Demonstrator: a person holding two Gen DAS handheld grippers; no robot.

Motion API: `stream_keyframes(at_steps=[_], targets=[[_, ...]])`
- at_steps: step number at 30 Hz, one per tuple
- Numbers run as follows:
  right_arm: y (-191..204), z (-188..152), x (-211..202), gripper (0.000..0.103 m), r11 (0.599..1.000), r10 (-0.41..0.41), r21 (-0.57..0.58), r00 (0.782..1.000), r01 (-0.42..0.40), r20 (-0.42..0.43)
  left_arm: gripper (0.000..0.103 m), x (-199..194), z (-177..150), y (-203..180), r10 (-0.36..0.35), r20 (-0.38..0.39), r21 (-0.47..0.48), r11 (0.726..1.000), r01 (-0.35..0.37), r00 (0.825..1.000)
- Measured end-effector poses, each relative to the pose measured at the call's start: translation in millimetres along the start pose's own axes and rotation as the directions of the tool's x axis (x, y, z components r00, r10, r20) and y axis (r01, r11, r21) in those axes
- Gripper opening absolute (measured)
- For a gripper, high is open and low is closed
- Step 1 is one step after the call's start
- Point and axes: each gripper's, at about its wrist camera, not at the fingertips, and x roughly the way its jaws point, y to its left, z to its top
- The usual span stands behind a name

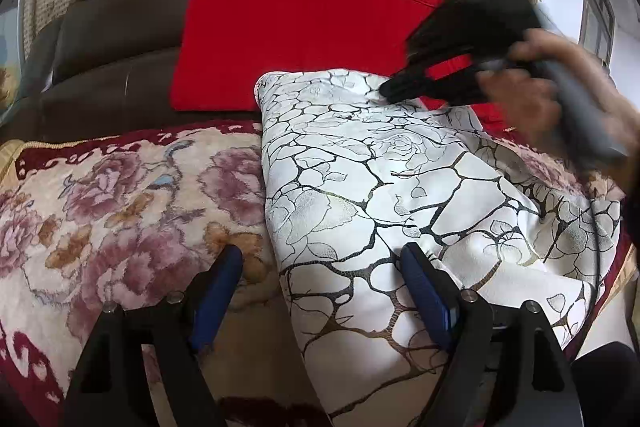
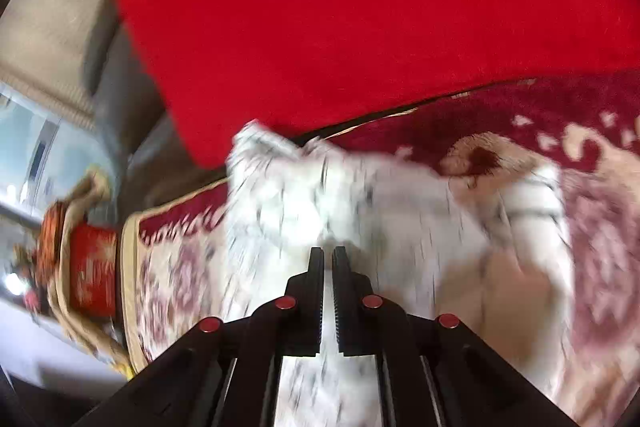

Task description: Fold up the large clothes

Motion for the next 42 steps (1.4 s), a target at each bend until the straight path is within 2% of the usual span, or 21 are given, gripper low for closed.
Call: stream_keyframes(at_steps=[3,5,8,11,12,14,16,18,20,22,24,28,32,35,37,39,42], targets=[[26.7,-42.9,-35.7,0.009,0.989,0.000,-0.145,1.000,-0.002,-0.013,0.081,-6.3,-0.1,1.3,0.004,0.009,-0.018,1.000,-0.004,1.000],[33.7,-75.6,-55.7,0.009,0.979,-0.024,-0.202,1.000,0.024,0.003,0.081,-14.8,0.3,1.6,0.013,0.030,-0.012,1.000,-0.013,0.999],[33.9,-125.1,-82.8,0.009,0.966,-0.036,-0.254,0.999,0.040,0.020,0.081,-32.5,0.9,4.5,0.065,0.093,0.001,0.998,-0.066,0.994],[34.4,-165.1,-100.0,0.009,0.958,-0.041,-0.284,0.999,0.046,0.024,0.081,-39.5,0.5,13.6,0.098,0.114,-0.020,0.995,-0.097,0.989],[33.0,-177.2,-102.2,0.010,0.952,-0.063,-0.298,0.997,0.071,0.036,0.081,-39.9,-0.8,16.7,0.111,0.108,-0.026,0.994,-0.108,0.988],[18.3,-197.3,-108.7,0.007,0.930,-0.169,-0.314,0.981,0.191,0.095,0.081,-34.6,-3.2,20.3,0.125,0.078,-0.024,0.992,-0.123,0.989],[-4.0,-205.2,-103.4,0.006,0.923,-0.230,-0.289,0.966,0.255,0.117,0.081,-25.3,-7.4,17.4,0.132,0.043,0.013,0.991,-0.133,0.990],[-29.7,-205.7,-87.1,0.003,0.950,-0.195,-0.233,0.977,0.209,0.082,0.081,-22.2,-10.2,11.7,0.159,0.057,0.055,0.985,-0.162,0.986],[-43.4,-204.6,-78.1,0.001,0.966,-0.166,-0.186,0.982,0.181,0.094,0.082,-18.6,-12.8,8.0,0.176,0.065,0.093,0.979,-0.181,0.982],[-58.7,-204.4,-77.3,0.000,0.985,-0.112,-0.120,0.989,0.124,0.100,0.082,-10.6,-14.8,13.1,0.154,0.017,0.080,0.985,-0.155,0.988],[-64.3,-206.1,-79.8,0.000,0.987,-0.091,-0.119,0.990,0.104,0.112,0.083,-3.1,-15.8,15.3,0.145,-0.031,0.066,0.988,-0.143,0.989],[-64.0,-209.9,-80.5,0.000,0.985,-0.116,-0.116,0.985,0.131,0.132,0.083,-1.3,-16.2,10.4,0.174,-0.030,0.093,0.981,-0.170,0.984],[-49.9,-216.6,-79.1,0.000,0.980,-0.128,-0.127,0.977,0.150,0.169,0.083,-14.2,-13.4,13.4,0.170,-0.022,0.052,0.984,-0.169,0.985],[-44.8,-228.8,-87.0,0.001,0.982,-0.104,-0.132,0.972,0.133,0.209,0.083,-22.8,-10.2,19.0,0.188,0.007,0.026,0.982,-0.188,0.982],[-40.6,-230.4,-100.6,0.007,0.990,-0.057,-0.114,0.970,0.086,0.234,0.083,-29.2,-5.2,23.8,0.214,0.038,-0.008,0.977,-0.214,0.976],[-31.9,-230.1,-114.1,0.007,0.992,-0.028,-0.110,0.963,0.060,0.268,0.083,-35.0,0.0,27.8,0.235,0.063,-0.062,0.971,-0.231,0.970],[-15.1,-223.5,-128.5,0.009,0.987,0.002,-0.155,0.947,0.051,0.322,0.083,-29.3,6.1,29.8,0.270,0.033,-0.110,0.958,-0.265,0.962]])
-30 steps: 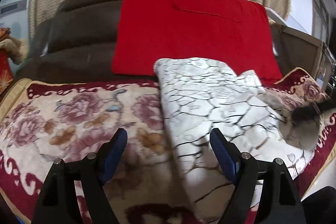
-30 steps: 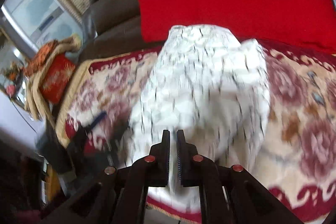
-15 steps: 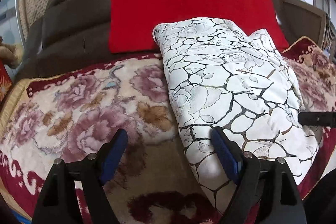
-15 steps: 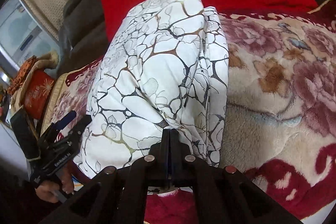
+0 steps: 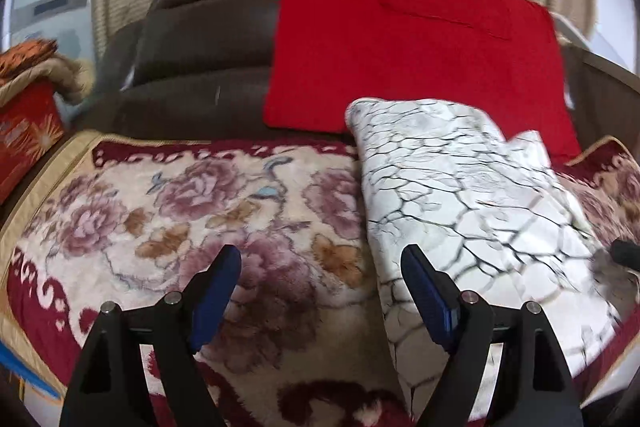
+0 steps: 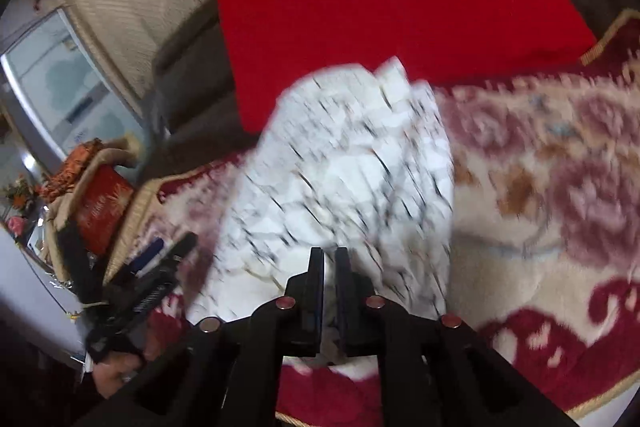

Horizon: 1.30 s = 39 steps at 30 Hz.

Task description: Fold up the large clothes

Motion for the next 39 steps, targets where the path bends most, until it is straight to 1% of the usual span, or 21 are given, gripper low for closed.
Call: stream_keyframes(at_steps=[2,3,4,6,8,9,11,13,15,18,20,21,22,24,25,27,29,33,36,38,39], targets=[[7.1,14.1,0.5,0.009,1.000,0.016,0.004,0.999,-0.016,0.044,0.083,15.6,-0.3,-6.9,0.007,-0.079,-0.001,1.000,-0.007,0.997],[8.3,21.0,5.1,0.009,1.000,0.020,0.011,0.999,-0.021,0.046,0.083,24.9,-2.3,-13.0,0.024,-0.122,0.020,1.000,-0.021,0.992],[9.8,25.4,9.7,0.009,1.000,0.011,0.015,0.999,-0.012,0.044,0.083,27.7,-4.2,-16.9,0.044,-0.131,0.035,0.999,-0.039,0.990],[9.2,30.0,29.4,0.009,1.000,-0.023,0.016,1.000,0.023,0.015,0.083,27.7,-4.0,-24.6,0.095,-0.106,0.068,0.994,-0.089,0.990],[1.6,23.6,65.7,0.008,0.996,-0.093,0.007,0.991,0.095,-0.095,0.084,29.6,-3.7,-26.2,0.093,-0.110,0.071,0.994,-0.085,0.990],[-2.8,18.3,74.6,0.008,0.995,-0.100,0.010,0.989,0.102,-0.108,0.084,31.8,-3.9,-24.8,0.095,-0.119,0.063,0.994,-0.088,0.988],[-3.2,16.1,75.3,0.008,0.997,-0.081,0.005,0.994,0.081,-0.076,0.088,34.0,-3.4,-20.5,0.094,-0.132,0.036,0.995,-0.090,0.987],[0.9,22.4,71.2,0.008,0.997,-0.081,-0.001,0.992,0.081,-0.092,0.088,35.3,-1.8,-18.8,0.090,-0.142,0.026,0.996,-0.087,0.986],[2.5,34.1,63.6,0.008,0.998,-0.064,0.014,0.994,0.066,-0.092,0.089,35.8,-0.7,-18.3,0.091,-0.141,0.026,0.996,-0.088,0.986],[10.0,65.4,55.4,0.010,0.999,-0.045,0.009,0.998,0.045,-0.036,0.089,33.5,-0.4,-20.1,0.092,-0.146,0.016,0.996,-0.091,0.985],[16.1,86.6,58.0,0.025,0.998,-0.065,-0.008,0.998,0.065,-0.015,0.089,34.3,-0.5,-19.9,0.094,-0.144,0.015,0.996,-0.093,0.985],[17.2,95.7,61.8,0.052,0.997,-0.078,-0.008,0.997,0.078,-0.011,0.089,34.7,-0.3,-19.8,0.094,-0.144,0.016,0.996,-0.093,0.985],[15.5,104.4,69.4,0.084,0.996,-0.084,0.001,0.996,0.084,-0.019,0.089,35.4,0.1,-19.3,0.094,-0.144,0.017,0.996,-0.093,0.985],[1.7,115.0,90.7,0.084,0.993,-0.102,0.049,0.994,0.104,-0.044,0.089,36.2,0.2,-18.5,0.092,-0.144,0.019,0.996,-0.091,0.985],[-8.0,117.2,106.9,0.082,0.990,-0.119,0.068,0.989,0.126,-0.092,0.089,36.7,0.3,-18.1,0.091,-0.144,0.017,0.996,-0.089,0.985],[-35.0,110.9,146.2,0.073,0.979,-0.127,0.125,0.960,0.162,-0.251,0.089,36.4,0.8,-18.8,0.083,-0.140,0.018,0.997,-0.081,0.987],[-40.2,108.6,143.5,0.070,0.979,-0.117,0.138,0.968,0.150,-0.223,0.089,36.5,1.5,-19.9,0.094,-0.139,0.032,0.995,-0.091,0.986],[-14.9,107.1,104.6,0.069,0.984,-0.170,0.028,0.979,0.175,-0.115,0.089,34.7,3.6,-16.3,0.091,-0.152,0.012,0.996,-0.090,0.984],[0.9,98.9,75.0,0.069,0.991,-0.133,-0.015,0.989,0.132,-0.068,0.089,32.9,3.2,-15.2,0.085,-0.160,0.002,0.996,-0.086,0.983],[21.6,85.5,53.2,0.065,0.991,-0.108,-0.087,0.993,0.104,-0.051,0.089,31.2,2.6,-16.5,0.091,-0.159,0.015,0.996,-0.089,0.983],[28.5,78.6,44.7,0.059,0.988,-0.108,-0.118,0.993,0.102,-0.045,0.089,30.3,2.2,-17.1,0.093,-0.158,0.023,0.996,-0.091,0.983]])
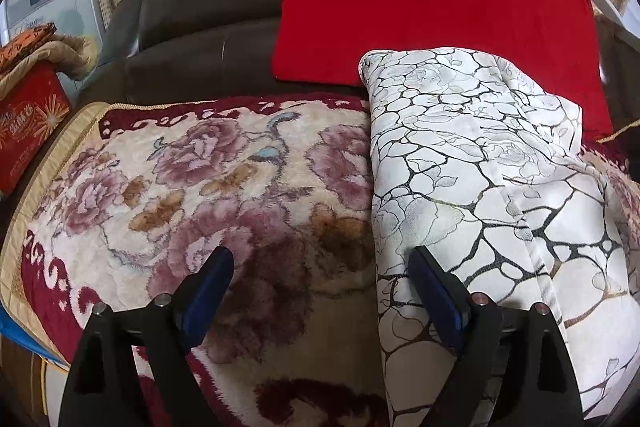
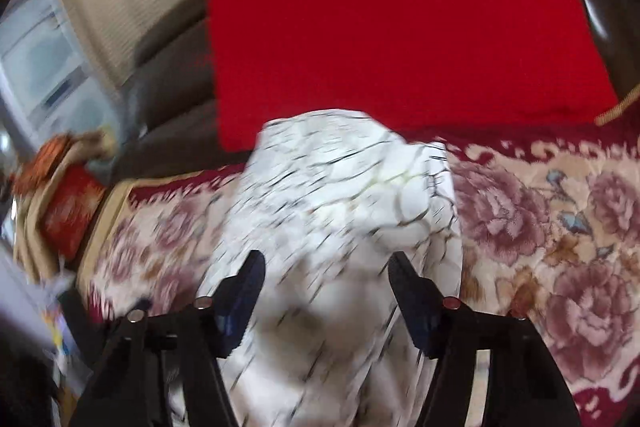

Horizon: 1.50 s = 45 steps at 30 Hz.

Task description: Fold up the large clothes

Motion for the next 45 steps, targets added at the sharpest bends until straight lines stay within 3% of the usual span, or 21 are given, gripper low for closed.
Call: stream_keyframes(at_steps=[3,5,10,18,22,27,30,33,40,45], targets=[[13.4,-27.5,-25.2,0.049,0.999,0.029,-0.037,1.000,-0.029,-0.005,0.089,-1.8,-3.1,-0.7,0.007,0.007,0.013,1.000,-0.007,1.000],[17.4,-44.7,-27.9,0.049,0.999,0.025,-0.043,1.000,-0.026,-0.013,0.089,-2.5,-3.7,-0.4,0.008,0.006,0.014,1.000,-0.008,1.000],[9.7,-78.9,7.4,0.049,0.999,-0.044,-0.035,0.990,0.040,-0.135,0.089,-5.6,-4.0,1.1,0.004,0.006,0.026,1.000,-0.004,1.000],[37.9,-45.0,-24.2,0.064,0.998,-0.029,-0.058,0.999,0.030,0.012,0.089,-22.4,1.6,15.2,0.036,0.082,0.008,0.999,-0.037,0.996],[42.9,-22.6,-19.9,0.066,0.999,-0.023,-0.027,0.999,0.024,0.043,0.089,-19.8,3.5,27.0,0.047,0.068,-0.024,0.999,-0.046,0.997],[45.5,-13.7,12.3,0.066,0.998,-0.058,0.009,0.998,0.059,-0.023,0.089,-15.0,4.1,41.5,0.069,0.043,-0.054,0.996,-0.066,0.997],[29.7,-21.5,50.0,0.066,0.995,-0.069,0.060,0.990,0.077,-0.121,0.089,-12.8,3.2,49.5,0.075,0.024,-0.072,0.995,-0.073,0.997],[26.1,-27.7,60.3,0.066,0.996,-0.069,0.043,0.991,0.074,-0.112,0.089,-11.6,2.8,56.7,0.087,0.015,-0.082,0.993,-0.086,0.996],[33.2,-24.4,13.3,0.066,0.999,0.017,0.044,1.000,-0.016,-0.025,0.089,-14.7,3.3,67.6,0.079,0.014,-0.106,0.991,-0.077,0.997],[47.6,-36.9,-33.3,0.067,0.998,0.006,-0.062,0.999,-0.003,0.045,0.089,-19.9,4.6,65.1,0.046,0.015,-0.103,0.994,-0.045,0.999]])
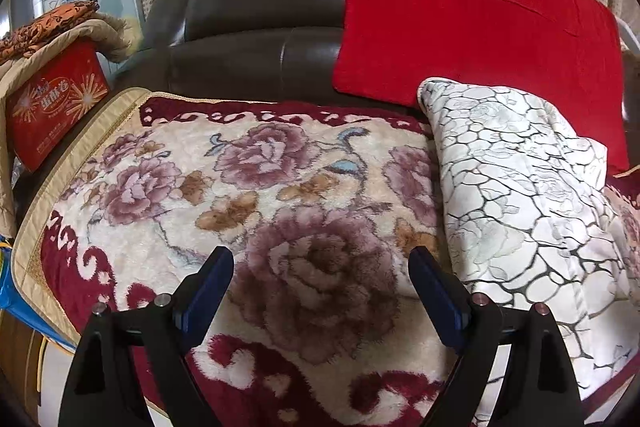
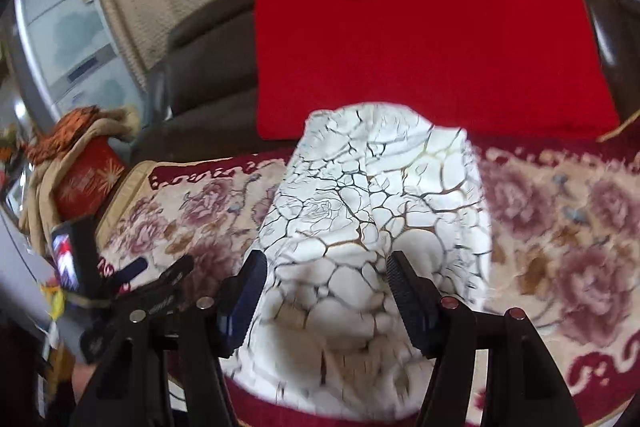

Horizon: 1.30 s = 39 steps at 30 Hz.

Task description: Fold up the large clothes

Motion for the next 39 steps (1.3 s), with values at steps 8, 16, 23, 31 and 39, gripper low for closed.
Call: stream_keyframes(at_steps=[8,16,23,31,39], targets=[[-37.4,-29.1,-41.3,0.072,0.996,-0.065,0.056,0.998,0.064,0.022,0.089,-13.1,-6.2,-18.9,-0.047,0.032,0.092,0.995,0.044,0.998],[-83.3,-33.3,-33.4,0.072,0.973,-0.042,0.227,0.999,0.045,-0.018,0.089,-18.3,-12.4,-42.8,-0.004,0.075,0.222,0.975,-0.012,0.997],[-77.6,-25.2,-27.3,0.072,0.979,-0.029,0.202,1.000,0.030,-0.009,0.089,-13.3,-8.8,-40.6,-0.001,0.066,0.194,0.981,-0.012,0.998],[-79.4,-16.0,-12.2,0.072,0.980,-0.013,0.199,1.000,0.015,-0.013,0.089,-7.6,-5.8,-41.6,-0.011,0.054,0.184,0.983,0.001,0.998],[-87.0,-10.1,4.8,0.072,0.975,0.005,0.221,1.000,-0.001,-0.016,0.089,-4.3,-6.4,-46.5,-0.020,0.045,0.199,0.980,0.010,0.999]])
